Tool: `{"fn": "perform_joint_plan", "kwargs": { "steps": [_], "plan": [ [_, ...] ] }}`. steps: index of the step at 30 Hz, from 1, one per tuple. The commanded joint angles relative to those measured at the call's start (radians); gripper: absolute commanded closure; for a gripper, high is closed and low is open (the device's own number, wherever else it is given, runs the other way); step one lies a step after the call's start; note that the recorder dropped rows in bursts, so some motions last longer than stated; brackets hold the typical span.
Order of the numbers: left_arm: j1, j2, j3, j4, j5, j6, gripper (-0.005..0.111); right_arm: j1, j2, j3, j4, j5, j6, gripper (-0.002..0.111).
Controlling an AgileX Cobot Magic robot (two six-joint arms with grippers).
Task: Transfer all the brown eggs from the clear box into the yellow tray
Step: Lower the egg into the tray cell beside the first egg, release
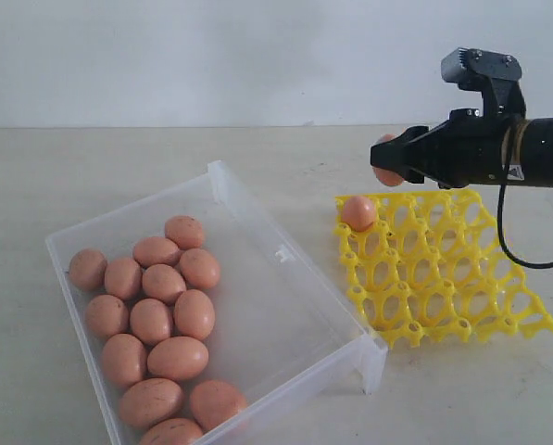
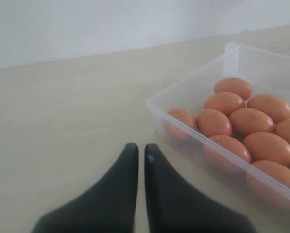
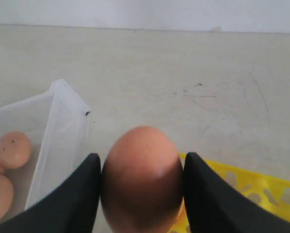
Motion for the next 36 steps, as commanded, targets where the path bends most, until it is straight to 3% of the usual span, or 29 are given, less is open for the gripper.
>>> {"fn": "perform_joint_plan", "kwargs": {
  "steps": [1, 10, 22, 36],
  "plan": [
    [-0.006, -0.003, 0.004, -0.007, -0.005, 0.001, 0.103, -0.067, 0.026, -0.032, -0.14, -0.032, 0.09, 0.108],
    [-0.006, -0.003, 0.004, -0.007, -0.005, 0.001, 0.103, -0.092, 0.122, -0.034, -0.14, -0.181, -0.157, 0.108],
    [-0.006, -0.003, 0.004, -0.007, -0.005, 0.001, 0.103, -0.092, 0.211, -0.034, 0.063, -0.168, -0.404, 0.108],
    [-0.006, -0.003, 0.004, -0.007, -0.005, 0.001, 0.103, -0.092, 0.211, -0.034, 0.127, -0.14, -0.429, 0.108]
  ]
}}
